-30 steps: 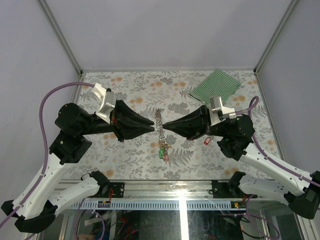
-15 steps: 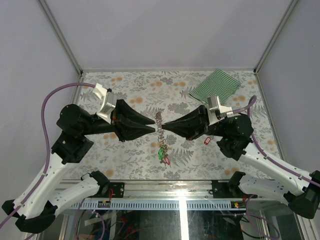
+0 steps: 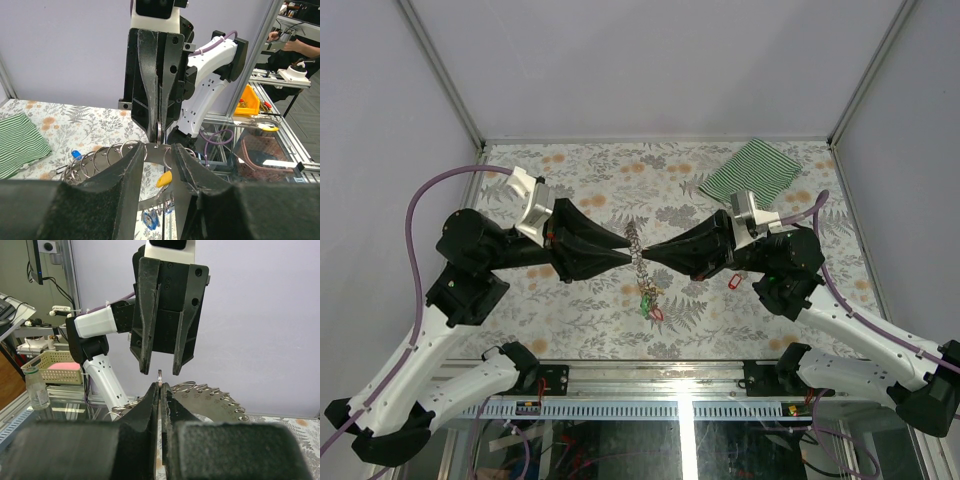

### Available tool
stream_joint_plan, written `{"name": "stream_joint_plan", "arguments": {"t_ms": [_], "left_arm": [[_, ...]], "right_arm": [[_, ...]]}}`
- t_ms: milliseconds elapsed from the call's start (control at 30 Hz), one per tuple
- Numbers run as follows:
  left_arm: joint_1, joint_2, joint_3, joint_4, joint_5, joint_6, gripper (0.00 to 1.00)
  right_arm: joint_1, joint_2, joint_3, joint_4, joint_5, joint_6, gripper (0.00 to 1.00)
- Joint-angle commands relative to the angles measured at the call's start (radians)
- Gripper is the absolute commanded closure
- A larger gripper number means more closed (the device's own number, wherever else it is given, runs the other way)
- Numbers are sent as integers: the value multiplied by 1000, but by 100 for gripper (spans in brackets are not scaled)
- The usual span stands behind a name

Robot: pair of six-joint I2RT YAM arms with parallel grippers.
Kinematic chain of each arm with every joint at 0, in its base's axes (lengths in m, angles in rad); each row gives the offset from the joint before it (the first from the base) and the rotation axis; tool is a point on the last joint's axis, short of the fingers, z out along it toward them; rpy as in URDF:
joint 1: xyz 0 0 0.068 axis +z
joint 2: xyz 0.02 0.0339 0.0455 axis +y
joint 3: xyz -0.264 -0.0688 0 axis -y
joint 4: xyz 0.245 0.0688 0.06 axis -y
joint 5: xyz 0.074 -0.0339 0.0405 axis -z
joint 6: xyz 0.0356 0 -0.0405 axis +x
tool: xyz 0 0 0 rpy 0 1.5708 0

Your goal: Put the keys on the keyring

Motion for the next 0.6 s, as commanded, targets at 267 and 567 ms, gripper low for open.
{"name": "stream_joint_plan", "arguments": {"t_ms": [267,567], "left_arm": [[-4,5,-25,88,-1,-25,65],[-4,10,-25,90,-3,-25,65]], "right_arm": [[4,3,40,82,25,17,100],[5,6,36,90,25,28,100]]}}
